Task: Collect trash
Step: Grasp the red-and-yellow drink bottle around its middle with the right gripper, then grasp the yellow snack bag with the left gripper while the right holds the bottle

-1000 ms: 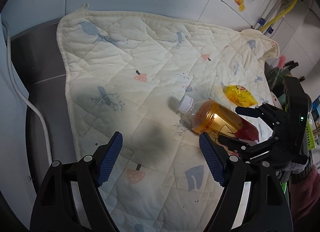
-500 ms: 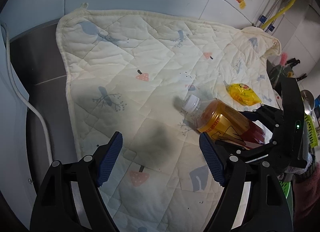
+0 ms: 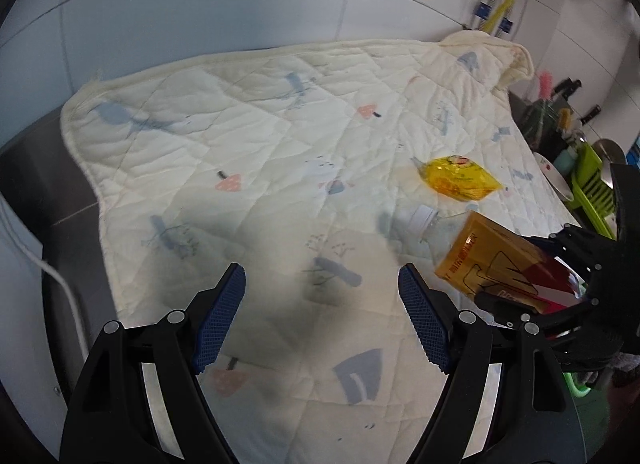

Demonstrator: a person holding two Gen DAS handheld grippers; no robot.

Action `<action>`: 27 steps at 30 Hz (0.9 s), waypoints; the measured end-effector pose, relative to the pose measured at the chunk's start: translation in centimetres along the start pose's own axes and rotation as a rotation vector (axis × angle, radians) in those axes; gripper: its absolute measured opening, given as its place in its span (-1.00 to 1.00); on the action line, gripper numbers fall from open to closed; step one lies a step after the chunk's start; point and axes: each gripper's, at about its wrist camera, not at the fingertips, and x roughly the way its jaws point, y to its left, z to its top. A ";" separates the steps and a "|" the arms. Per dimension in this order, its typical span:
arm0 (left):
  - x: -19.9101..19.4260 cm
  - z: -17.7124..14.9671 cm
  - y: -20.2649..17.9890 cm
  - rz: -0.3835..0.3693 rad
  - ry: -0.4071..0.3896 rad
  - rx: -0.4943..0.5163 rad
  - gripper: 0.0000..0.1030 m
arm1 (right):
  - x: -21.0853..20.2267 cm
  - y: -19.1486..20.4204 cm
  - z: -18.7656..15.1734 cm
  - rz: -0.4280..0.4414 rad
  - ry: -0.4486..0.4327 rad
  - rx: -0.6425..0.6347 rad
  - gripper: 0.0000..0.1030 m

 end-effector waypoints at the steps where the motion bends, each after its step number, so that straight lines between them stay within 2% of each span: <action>1: 0.1 0.1 -0.5 -0.004 -0.003 0.010 0.51 | -0.5 -0.6 -0.6 -0.007 -0.008 0.029 0.40; 9: 2.6 1.3 -6.4 -0.069 0.002 0.137 0.51 | -4.0 -4.5 -5.4 -0.068 -0.044 0.203 0.40; 19: 7.3 3.3 -13.3 -0.145 0.028 0.275 0.51 | -7.8 -8.2 -10.0 -0.158 -0.071 0.339 0.40; 23: 9.7 4.2 -15.8 -0.141 0.043 0.321 0.51 | -8.7 -9.3 -11.4 -0.181 -0.075 0.374 0.40; 27: 11.8 4.7 -18.2 -0.098 0.037 0.400 0.52 | -9.3 -10.1 -12.6 -0.195 -0.079 0.405 0.40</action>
